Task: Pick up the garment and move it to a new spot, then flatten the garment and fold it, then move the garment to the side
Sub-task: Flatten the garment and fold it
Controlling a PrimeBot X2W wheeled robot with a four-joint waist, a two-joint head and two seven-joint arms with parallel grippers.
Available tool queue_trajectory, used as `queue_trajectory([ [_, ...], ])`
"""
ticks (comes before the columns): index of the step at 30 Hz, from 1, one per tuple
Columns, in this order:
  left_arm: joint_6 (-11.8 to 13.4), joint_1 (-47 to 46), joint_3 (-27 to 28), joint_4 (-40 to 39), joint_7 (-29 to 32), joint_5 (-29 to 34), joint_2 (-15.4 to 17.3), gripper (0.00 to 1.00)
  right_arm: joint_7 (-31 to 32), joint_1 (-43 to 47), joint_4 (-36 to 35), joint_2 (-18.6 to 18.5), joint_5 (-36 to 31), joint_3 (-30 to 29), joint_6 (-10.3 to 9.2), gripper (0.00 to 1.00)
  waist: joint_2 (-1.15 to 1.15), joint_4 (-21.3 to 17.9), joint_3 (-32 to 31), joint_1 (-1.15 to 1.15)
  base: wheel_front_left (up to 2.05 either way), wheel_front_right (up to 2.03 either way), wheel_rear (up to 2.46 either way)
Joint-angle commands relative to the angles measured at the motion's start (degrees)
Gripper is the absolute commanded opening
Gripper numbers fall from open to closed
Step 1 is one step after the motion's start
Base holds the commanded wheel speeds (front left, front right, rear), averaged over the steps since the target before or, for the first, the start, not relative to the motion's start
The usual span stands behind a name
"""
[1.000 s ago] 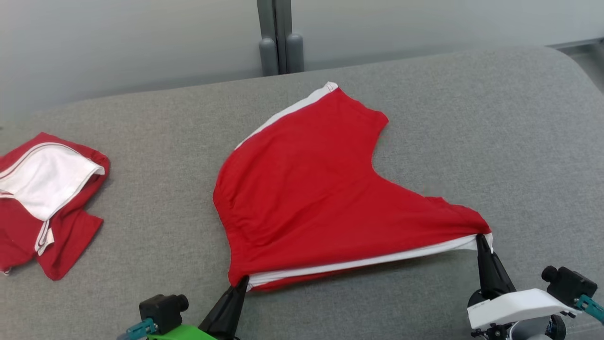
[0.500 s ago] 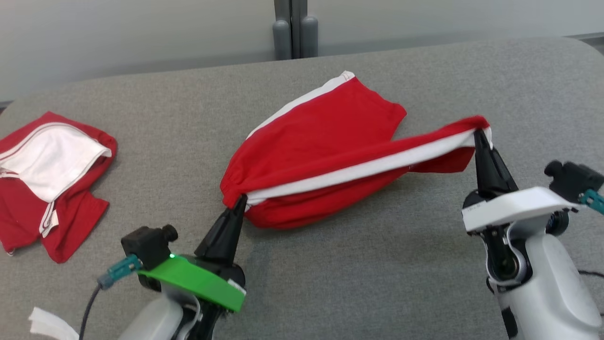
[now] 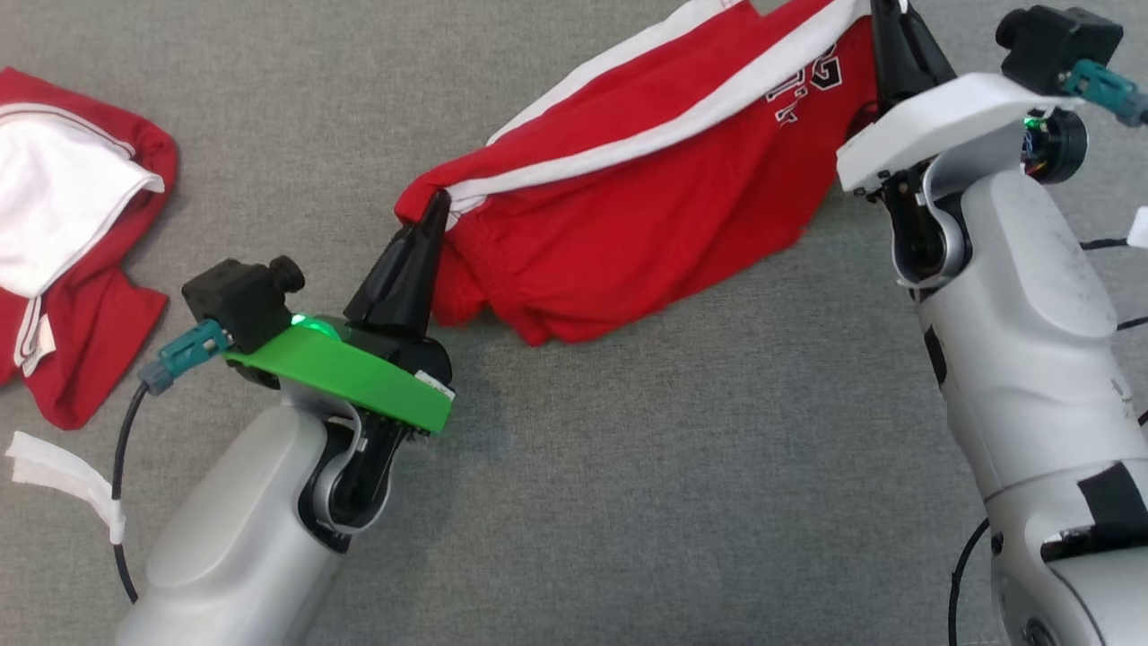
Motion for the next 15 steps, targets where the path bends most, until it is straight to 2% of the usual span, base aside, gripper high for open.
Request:
queue_trajectory([
  [1, 0.14, -1.59, 0.39, 0.47, -0.03, -0.06, -0.29, 0.00, -0.60, -1.99, 2.72, -0.36, -1.30, -0.13, -0.07, 0.00, 0.00, 2.96, 5.75, 0.00, 0.00, 0.00, 0.00],
  [6, 0.14, -3.02, 0.13, 1.78, -0.03, -0.73, -0.77, 0.00, -3.02, -8.87, 11.95, -0.35, -3.49, 0.38, -0.07, 0.00, 0.00, 3.96, 7.37, 0.00, 0.00, 0.00, 0.00],
  [11, 0.14, -3.23, 0.90, 2.72, -0.03, -0.62, -1.41, 0.00, -4.51, -13.28, 18.01, -0.35, -5.65, 0.56, -0.07, 0.00, 0.00, 4.53, 8.00, 0.00, 0.00, 0.00, 0.00],
  [12, 0.14, -3.10, 1.12, 3.00, -0.03, -0.41, -1.63, 0.00, -4.68, -13.92, 18.69, -0.34, -5.96, 0.51, -0.07, 0.27, 0.00, 4.64, 8.05, 0.00, 0.00, 0.00, 0.00],
  [13, 0.14, -2.89, 1.52, 3.18, -0.03, -0.21, -1.86, 0.00, -4.85, -14.43, 19.06, -0.33, -6.37, 0.66, -0.07, 1.00, 0.00, 4.72, 8.07, 0.00, 0.00, 0.00, 0.00],
  [14, 0.14, -2.65, 1.67, 3.23, -0.03, -0.02, -2.08, 0.02, -4.89, -14.65, 19.42, -0.33, -6.89, 0.80, -0.07, 1.00, 0.00, 4.73, 8.06, 0.00, 0.00, 0.00, 0.00],
  [15, 0.14, -2.18, 1.76, 3.28, -0.03, 0.03, -2.38, 0.40, -4.90, -14.94, 19.14, -0.35, -7.67, 0.80, -0.07, 1.00, 0.00, 4.68, 8.04, 0.00, 0.00, 0.00, 0.00],
])
